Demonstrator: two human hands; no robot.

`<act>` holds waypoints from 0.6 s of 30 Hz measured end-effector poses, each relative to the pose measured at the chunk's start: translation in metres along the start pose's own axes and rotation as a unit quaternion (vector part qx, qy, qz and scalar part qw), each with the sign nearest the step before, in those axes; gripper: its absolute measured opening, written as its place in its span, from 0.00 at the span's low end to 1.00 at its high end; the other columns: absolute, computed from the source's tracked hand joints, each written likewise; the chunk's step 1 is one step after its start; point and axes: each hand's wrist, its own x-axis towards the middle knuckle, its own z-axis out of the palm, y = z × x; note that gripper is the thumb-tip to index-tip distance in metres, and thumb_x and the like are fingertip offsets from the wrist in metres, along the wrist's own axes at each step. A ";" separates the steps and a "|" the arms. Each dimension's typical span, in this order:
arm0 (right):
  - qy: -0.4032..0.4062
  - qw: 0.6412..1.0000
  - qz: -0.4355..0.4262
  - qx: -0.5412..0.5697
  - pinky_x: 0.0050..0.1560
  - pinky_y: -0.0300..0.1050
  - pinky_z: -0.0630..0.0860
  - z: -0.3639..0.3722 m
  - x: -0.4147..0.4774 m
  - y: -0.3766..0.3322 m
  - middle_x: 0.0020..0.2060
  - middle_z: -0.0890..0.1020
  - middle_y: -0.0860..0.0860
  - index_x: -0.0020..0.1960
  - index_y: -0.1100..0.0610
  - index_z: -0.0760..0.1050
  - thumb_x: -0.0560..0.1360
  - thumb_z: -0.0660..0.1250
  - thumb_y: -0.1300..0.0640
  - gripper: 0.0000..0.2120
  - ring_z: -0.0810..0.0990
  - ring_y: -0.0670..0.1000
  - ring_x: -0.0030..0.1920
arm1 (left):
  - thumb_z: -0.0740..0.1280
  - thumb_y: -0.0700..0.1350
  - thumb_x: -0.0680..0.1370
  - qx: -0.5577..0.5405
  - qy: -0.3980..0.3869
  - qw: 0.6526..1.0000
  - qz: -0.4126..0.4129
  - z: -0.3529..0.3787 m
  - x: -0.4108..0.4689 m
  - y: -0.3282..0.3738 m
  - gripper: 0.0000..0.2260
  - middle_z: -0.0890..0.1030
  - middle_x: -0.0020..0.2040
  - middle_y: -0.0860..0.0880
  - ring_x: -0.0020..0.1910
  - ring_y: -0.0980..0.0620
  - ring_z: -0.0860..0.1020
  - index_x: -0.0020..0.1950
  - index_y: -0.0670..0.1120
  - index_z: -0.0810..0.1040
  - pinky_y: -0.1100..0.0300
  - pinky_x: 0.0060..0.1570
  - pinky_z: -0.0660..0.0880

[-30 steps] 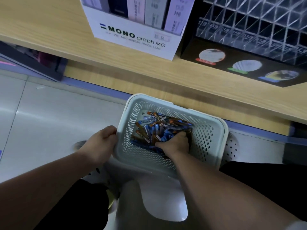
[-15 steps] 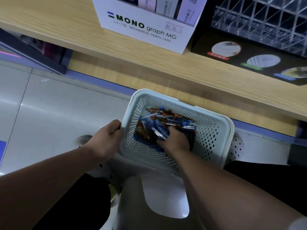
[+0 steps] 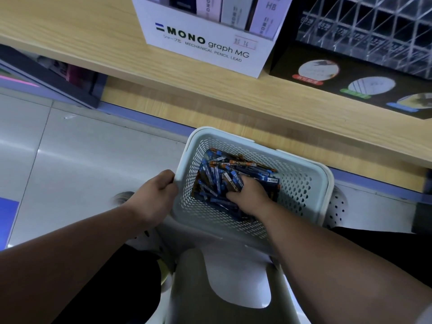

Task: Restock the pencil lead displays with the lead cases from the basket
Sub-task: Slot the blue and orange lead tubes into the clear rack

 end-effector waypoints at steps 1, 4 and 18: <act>-0.012 1.000 0.006 0.023 0.46 0.43 0.75 -0.002 0.000 0.001 0.55 0.81 0.53 0.76 0.56 0.66 0.77 0.73 0.54 0.31 0.80 0.52 0.48 | 0.59 0.47 0.74 0.000 -0.002 1.000 -0.001 -0.001 -0.001 0.001 0.06 0.70 0.34 0.47 0.36 0.48 0.70 0.38 0.48 0.66 0.48 0.41 0.72; -0.042 0.996 0.014 0.078 0.42 0.43 0.75 -0.010 -0.003 -0.001 0.47 0.81 0.52 0.62 0.55 0.75 0.76 0.74 0.56 0.16 0.80 0.51 0.44 | 0.58 0.48 0.73 0.010 -0.005 1.000 -0.004 -0.003 -0.004 0.003 0.06 0.72 0.36 0.46 0.37 0.47 0.72 0.41 0.46 0.68 0.42 0.44 0.75; -0.139 0.989 0.005 -0.045 0.47 0.46 0.78 0.003 0.002 -0.017 0.47 0.83 0.53 0.52 0.53 0.76 0.74 0.76 0.57 0.11 0.81 0.51 0.45 | 0.58 0.41 0.81 0.051 0.018 0.999 -0.007 0.003 0.000 0.004 0.07 0.71 0.36 0.45 0.33 0.50 0.68 0.46 0.39 0.68 0.65 0.31 0.66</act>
